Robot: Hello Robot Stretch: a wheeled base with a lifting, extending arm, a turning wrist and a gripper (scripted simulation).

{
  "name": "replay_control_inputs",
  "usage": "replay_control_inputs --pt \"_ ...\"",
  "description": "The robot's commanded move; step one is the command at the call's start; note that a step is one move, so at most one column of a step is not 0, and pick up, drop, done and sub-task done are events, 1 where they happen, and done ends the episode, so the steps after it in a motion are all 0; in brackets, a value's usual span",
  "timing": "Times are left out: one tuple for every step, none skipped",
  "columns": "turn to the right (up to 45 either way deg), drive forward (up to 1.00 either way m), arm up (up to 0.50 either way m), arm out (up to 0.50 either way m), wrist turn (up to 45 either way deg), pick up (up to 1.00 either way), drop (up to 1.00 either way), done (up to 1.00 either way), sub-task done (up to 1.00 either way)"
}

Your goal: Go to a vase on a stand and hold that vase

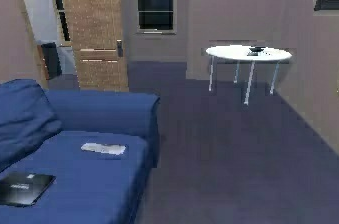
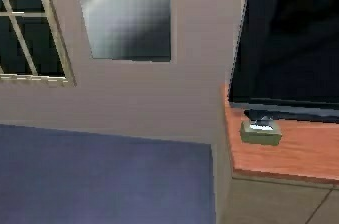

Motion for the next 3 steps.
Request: replay_control_inputs --pt "45.0 0.0 0.0 0.0 0.0 0.0 0.0 0.0 0.0" --pt "15.0 0.0 0.0 0.0 0.0 0.0 0.0 0.0 0.0" --pt "3.0 0.0 0.0 0.0 0.0 0.0 0.0 0.0 0.0"
